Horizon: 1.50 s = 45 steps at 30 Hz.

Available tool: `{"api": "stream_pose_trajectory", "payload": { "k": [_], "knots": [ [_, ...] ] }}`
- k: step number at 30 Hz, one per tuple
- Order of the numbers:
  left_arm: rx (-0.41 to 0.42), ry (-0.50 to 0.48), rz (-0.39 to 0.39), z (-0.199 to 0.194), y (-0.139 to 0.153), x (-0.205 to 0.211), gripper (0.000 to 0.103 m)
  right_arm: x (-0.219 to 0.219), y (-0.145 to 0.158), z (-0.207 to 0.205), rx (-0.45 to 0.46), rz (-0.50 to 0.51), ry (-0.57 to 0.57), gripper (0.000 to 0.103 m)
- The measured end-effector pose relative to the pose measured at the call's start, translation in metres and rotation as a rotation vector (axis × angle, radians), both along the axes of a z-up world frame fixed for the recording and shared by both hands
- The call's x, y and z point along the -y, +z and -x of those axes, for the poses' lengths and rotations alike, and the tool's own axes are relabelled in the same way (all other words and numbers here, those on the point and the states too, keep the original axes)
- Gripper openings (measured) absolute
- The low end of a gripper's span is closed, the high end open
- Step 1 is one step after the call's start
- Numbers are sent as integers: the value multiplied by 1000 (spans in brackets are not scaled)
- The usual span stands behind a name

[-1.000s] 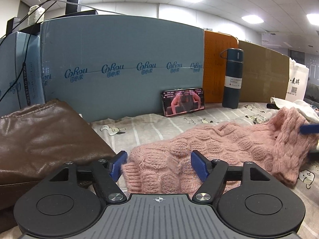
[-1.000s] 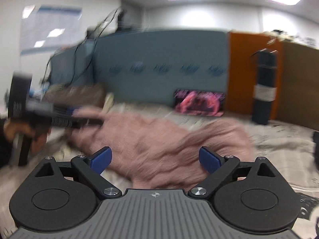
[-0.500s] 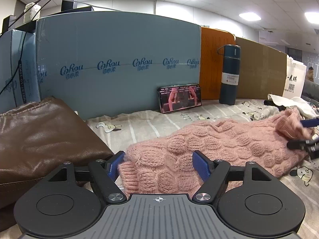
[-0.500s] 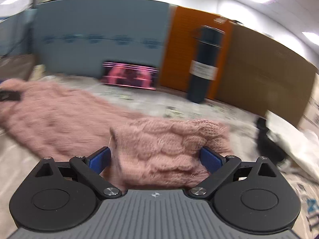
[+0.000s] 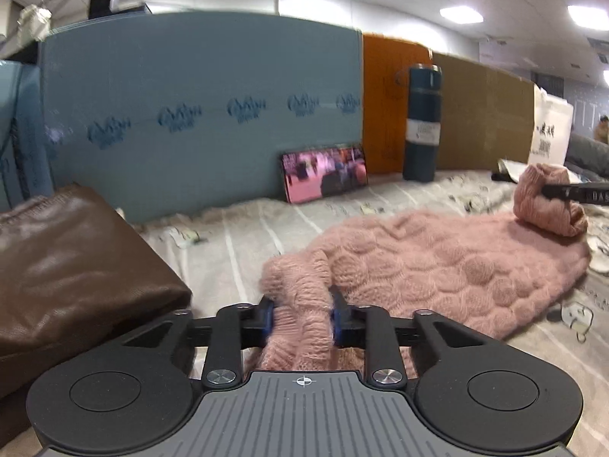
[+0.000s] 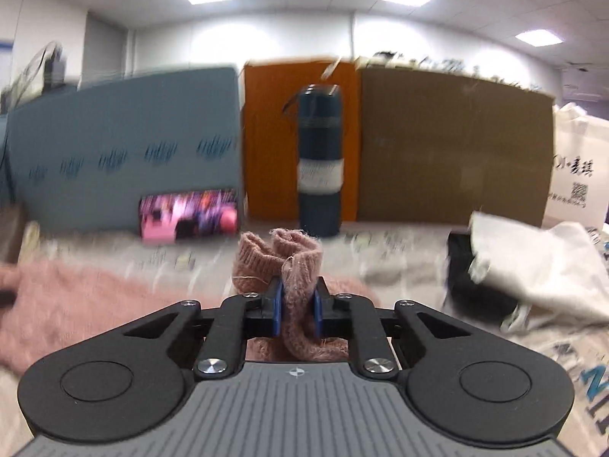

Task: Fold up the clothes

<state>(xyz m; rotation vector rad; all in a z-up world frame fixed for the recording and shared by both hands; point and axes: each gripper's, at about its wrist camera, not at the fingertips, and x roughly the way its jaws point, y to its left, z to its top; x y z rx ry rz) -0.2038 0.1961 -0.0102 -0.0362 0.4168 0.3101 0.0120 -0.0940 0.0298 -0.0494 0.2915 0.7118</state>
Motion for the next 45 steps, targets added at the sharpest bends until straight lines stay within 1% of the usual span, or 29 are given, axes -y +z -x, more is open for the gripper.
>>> {"api": "stream_pose_trajectory", "payload": {
  "k": [3,4,7,9,10,12,14,15,17,20,22,23,25,27,28,29,30,31,32,33,35,36,37,38,39,41,42,43,45],
  "knots": [
    [72,22,-54,5,10,6,19,14,24,-9,34,-117,-39,12],
    [97,31,-69,6,15,7,19,19,32,-12,48,-158,-53,10],
    [177,67,-117,11,36,6,19,38,55,-20,74,-283,-96,10],
    [230,109,-153,16,47,4,18,51,63,-25,71,-364,-118,9],
    [249,129,-168,18,52,2,18,57,64,-28,70,-389,-135,9],
    [256,158,-168,21,55,-3,18,66,63,-35,59,-418,-164,9],
    [250,171,-136,23,50,-11,18,75,53,-43,21,-431,-184,9],
    [234,165,-116,23,46,-13,18,78,46,-48,-9,-431,-193,9],
    [194,146,-75,23,37,-16,18,85,29,-57,-75,-419,-226,9],
    [106,98,0,24,22,-17,19,95,4,-70,-174,-386,-283,9],
    [36,95,6,21,13,-18,19,100,-8,-73,-215,-341,-313,9],
    [10,96,5,21,9,-19,23,101,-13,-75,-239,-327,-325,9],
    [-21,97,-3,20,5,-19,25,102,-21,-79,-279,-304,-350,10],
    [-30,108,-36,21,7,-18,36,100,-26,-79,-289,-257,-389,13],
    [-32,118,-61,21,8,-17,41,98,-27,-80,-284,-230,-414,19],
    [-33,128,-88,21,9,-17,56,96,-28,-81,-261,-198,-453,34],
    [-25,134,-113,22,10,-15,71,94,-29,-80,-234,-170,-500,39],
    [-12,132,-134,23,11,-15,77,94,-29,-79,-207,-151,-541,44],
    [2,119,-154,23,14,-13,84,95,-28,-76,-186,-161,-560,47],
    [18,104,-173,23,18,-11,89,98,-27,-75,-172,-192,-560,49],
    [39,45,-197,16,26,-11,95,103,-22,-69,-147,-262,-534,64],
    [49,5,-202,12,30,-11,98,104,-19,-65,-137,-295,-504,67],
    [59,-36,-208,8,33,-12,98,104,-15,-61,-132,-323,-459,71],
    [49,-80,-200,2,36,-13,98,102,-13,-58,-140,-343,-399,74],
    [34,-126,-187,-5,37,-15,98,98,-12,-56,-168,-349,-317,76],
    [-16,-196,-148,-20,37,-20,98,89,-9,-52,-224,-361,-153,85],
    [-50,-223,-122,-29,35,-23,98,84,-8,-50,-251,-366,-70,86],
    [-90,-224,-77,-37,32,-28,98,80,-9,-49,-272,-361,-13,88],
    [-164,-209,16,-52,24,-36,96,71,-14,-50,-297,-325,21,90]
  ]
}}
